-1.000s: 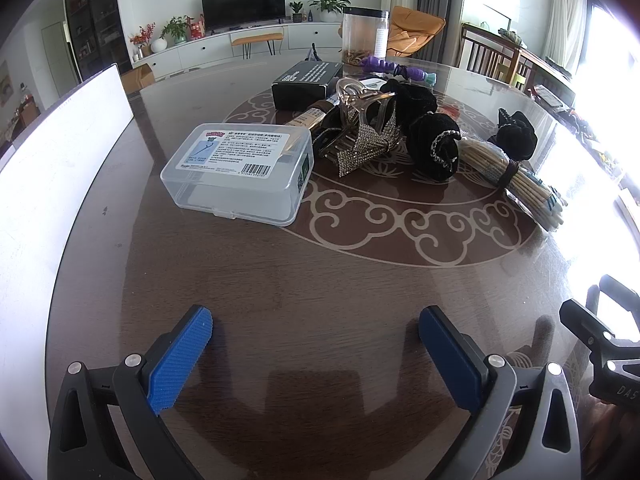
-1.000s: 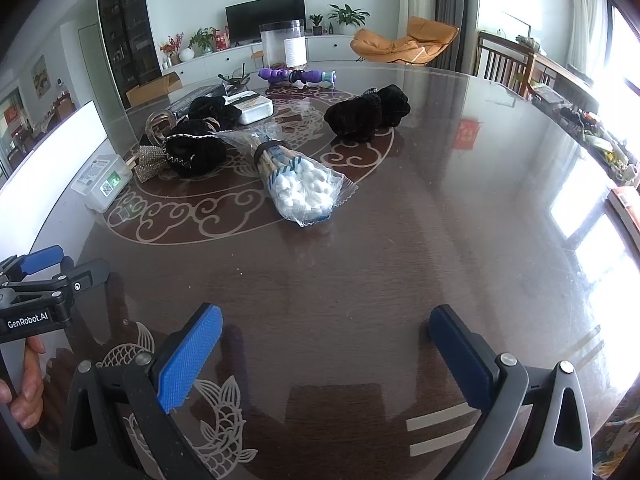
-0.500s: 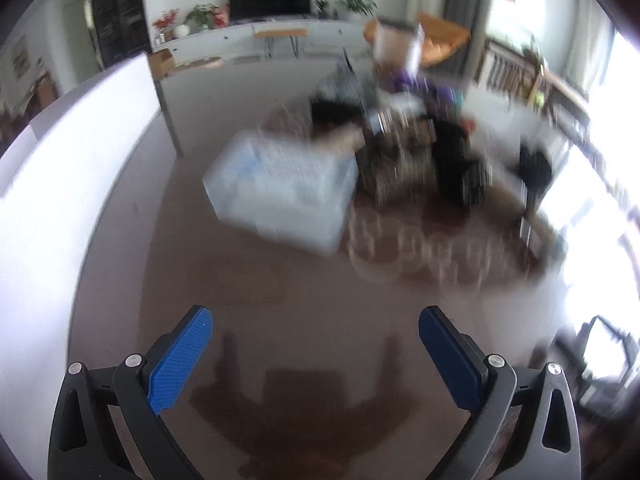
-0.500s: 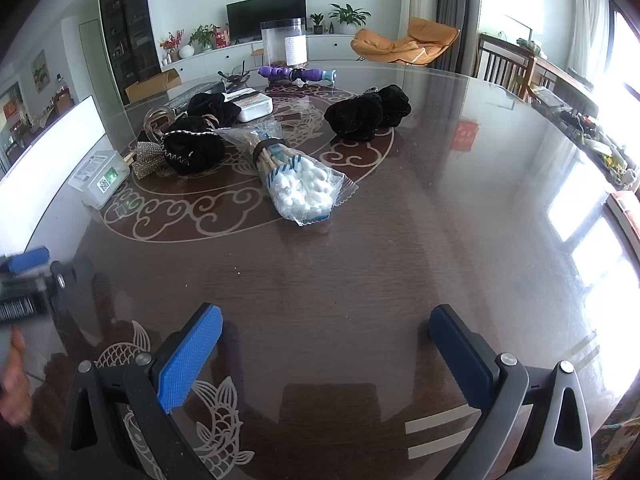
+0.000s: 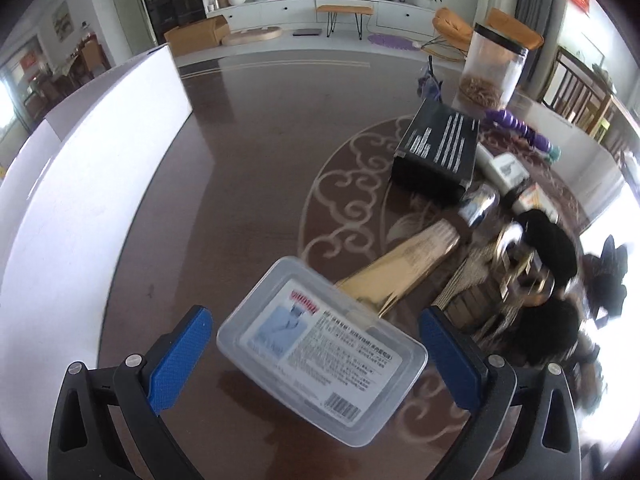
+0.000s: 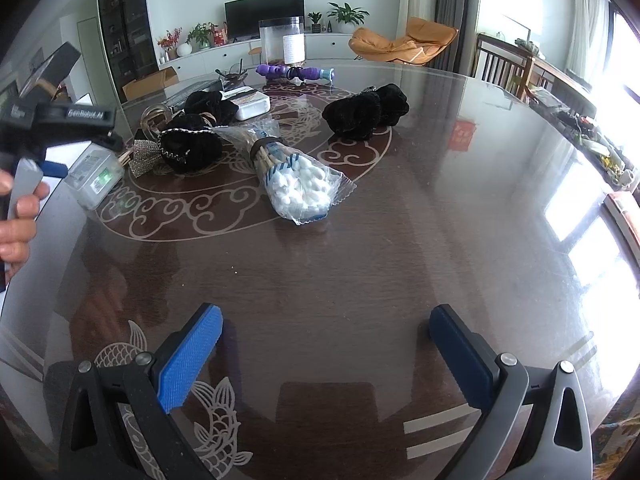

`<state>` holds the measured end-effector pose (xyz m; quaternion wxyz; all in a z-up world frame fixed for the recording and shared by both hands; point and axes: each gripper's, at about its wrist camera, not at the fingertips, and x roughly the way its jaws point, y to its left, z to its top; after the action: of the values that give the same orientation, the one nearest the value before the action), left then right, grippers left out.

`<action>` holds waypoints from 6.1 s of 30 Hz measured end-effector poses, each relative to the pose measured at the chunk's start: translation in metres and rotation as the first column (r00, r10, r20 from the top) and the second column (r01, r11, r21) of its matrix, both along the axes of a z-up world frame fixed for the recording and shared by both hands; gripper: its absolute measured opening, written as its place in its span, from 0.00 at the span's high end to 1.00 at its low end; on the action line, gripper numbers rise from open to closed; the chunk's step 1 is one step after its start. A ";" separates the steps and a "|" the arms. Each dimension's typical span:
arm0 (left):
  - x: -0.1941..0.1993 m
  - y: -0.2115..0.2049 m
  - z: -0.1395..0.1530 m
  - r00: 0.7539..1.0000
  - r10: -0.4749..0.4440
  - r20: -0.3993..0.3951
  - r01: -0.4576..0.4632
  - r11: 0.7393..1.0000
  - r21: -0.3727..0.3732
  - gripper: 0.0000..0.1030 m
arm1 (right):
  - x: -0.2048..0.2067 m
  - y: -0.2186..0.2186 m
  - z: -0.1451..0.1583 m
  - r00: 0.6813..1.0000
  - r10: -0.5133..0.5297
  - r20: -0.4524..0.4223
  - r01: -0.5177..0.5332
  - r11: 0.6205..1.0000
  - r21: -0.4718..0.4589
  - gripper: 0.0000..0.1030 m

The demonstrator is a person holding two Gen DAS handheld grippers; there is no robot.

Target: Organize objects

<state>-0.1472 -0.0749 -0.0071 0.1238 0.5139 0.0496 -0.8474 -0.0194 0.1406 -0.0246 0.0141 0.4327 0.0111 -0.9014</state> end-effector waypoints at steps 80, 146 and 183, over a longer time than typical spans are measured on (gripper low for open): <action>0.286 -0.295 0.105 0.951 0.197 -0.240 -0.212 0.977 -0.039 0.36 | -0.005 -0.387 0.183 0.636 0.762 -0.119 -0.730 0.544 -0.415 0.69; 0.068 0.063 -0.030 0.929 -0.342 -0.141 0.346 0.938 0.003 0.00 | -0.049 0.016 -0.007 0.998 0.001 0.061 0.001 0.999 -0.033 0.00; 0.067 0.064 -0.031 0.929 -0.342 -0.141 0.346 0.938 0.003 0.00 | -0.052 0.013 -0.010 0.998 0.003 0.065 -0.001 1.000 -0.022 0.00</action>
<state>-0.0802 -0.0110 -0.0378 -0.0376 0.4564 -0.0211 -0.8888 -0.0717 0.1531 -0.0341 0.0202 0.4616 0.0010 -0.8868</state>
